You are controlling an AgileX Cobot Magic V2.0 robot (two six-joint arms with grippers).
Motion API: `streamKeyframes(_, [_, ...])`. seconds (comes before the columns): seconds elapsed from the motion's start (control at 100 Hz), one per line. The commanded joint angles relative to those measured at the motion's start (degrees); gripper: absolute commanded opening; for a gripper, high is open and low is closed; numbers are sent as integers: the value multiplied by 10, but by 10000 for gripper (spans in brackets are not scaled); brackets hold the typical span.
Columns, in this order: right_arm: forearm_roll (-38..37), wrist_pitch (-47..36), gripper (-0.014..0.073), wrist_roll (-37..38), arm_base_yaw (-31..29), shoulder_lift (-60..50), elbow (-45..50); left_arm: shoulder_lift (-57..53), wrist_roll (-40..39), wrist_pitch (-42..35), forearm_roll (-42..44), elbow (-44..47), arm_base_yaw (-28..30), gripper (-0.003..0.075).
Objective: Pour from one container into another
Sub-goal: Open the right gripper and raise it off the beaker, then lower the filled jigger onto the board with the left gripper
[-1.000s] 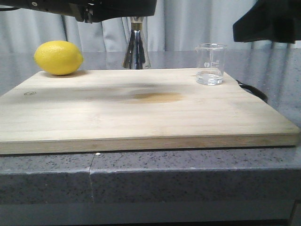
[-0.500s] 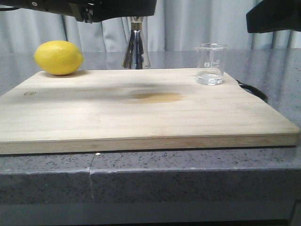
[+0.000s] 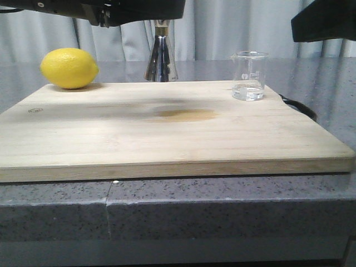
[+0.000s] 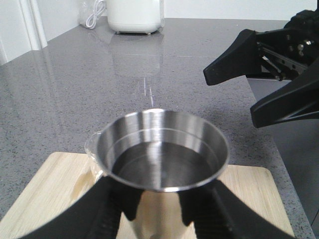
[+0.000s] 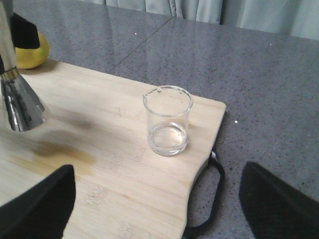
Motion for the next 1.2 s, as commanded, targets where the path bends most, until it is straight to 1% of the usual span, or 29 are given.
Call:
streamKeyframes(0.0, [-8, -41, 604, -2, -3, -8, -14, -26, -5, 60, -43, -18, -4, 250])
streamKeyframes(0.35, [-13, -41, 604, -2, -3, -8, -14, -26, 0, 64, -57, -18, 17, 250])
streamKeyframes(0.58, [-20, -41, 604, -2, -3, -8, -14, -22, 30, 66, -69, -18, 24, 250])
streamKeyframes(0.93, [-22, -45, 604, -2, -3, -8, -14, 25, 31, 66, -77, -18, 29, 250])
streamKeyframes(1.19, [-26, -47, 604, -2, -3, -8, -14, 33, 31, 66, -53, -18, 46, 250])
